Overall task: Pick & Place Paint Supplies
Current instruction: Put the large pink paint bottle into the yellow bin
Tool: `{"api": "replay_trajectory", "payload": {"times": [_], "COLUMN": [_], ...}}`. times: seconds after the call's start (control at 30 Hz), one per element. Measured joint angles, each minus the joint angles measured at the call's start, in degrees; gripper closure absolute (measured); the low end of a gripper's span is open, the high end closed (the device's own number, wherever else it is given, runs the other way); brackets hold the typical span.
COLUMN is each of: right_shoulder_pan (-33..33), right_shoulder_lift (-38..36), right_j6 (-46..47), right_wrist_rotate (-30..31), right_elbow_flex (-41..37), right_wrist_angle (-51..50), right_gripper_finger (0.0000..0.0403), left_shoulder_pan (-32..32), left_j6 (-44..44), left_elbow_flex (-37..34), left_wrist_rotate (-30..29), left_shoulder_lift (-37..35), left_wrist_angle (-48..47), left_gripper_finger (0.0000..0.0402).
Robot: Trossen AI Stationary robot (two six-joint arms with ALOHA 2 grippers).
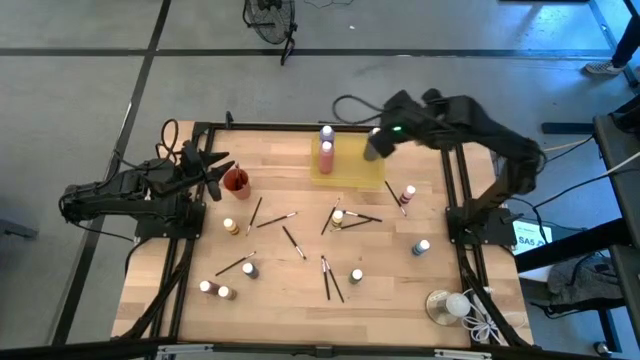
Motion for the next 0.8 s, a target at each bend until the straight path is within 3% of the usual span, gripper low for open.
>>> {"api": "replay_trajectory", "payload": {"times": [0.2,0.33,0.47,0.8], "right_shoulder_pan": [-1.2,-4.3,-7.8,-10.0], "right_shoulder_lift": [-7.3,-12.9,-20.3,-35.1], "right_j6": [-7.9,-13.0,-14.6,-15.2], "right_wrist_rotate": [-4.1,-8.2,-17.4,-37.4], "right_elbow_flex": [-0.1,-4.5,-15.3,-49.5], "right_wrist_angle": [-0.6,1.0,7.9,47.0], "right_gripper_finger": [0.0287,0.0287,0.0287,0.0287], "left_shoulder_pan": [0.0,0.0,0.0,0.0], "left_j6": [0.0,-0.5,-2.2,-3.5], "left_elbow_flex": [0.0,0.0,0.0,0.0], "left_wrist_rotate": [0.0,0.0,0.1,-0.2], "left_shoulder_lift": [0.0,0.0,0.0,0.0], "left_wrist_angle": [0.0,-0.3,-1.5,-3.0], "left_gripper_finger": [0.0258,0.0258,0.0258,0.0258]}}
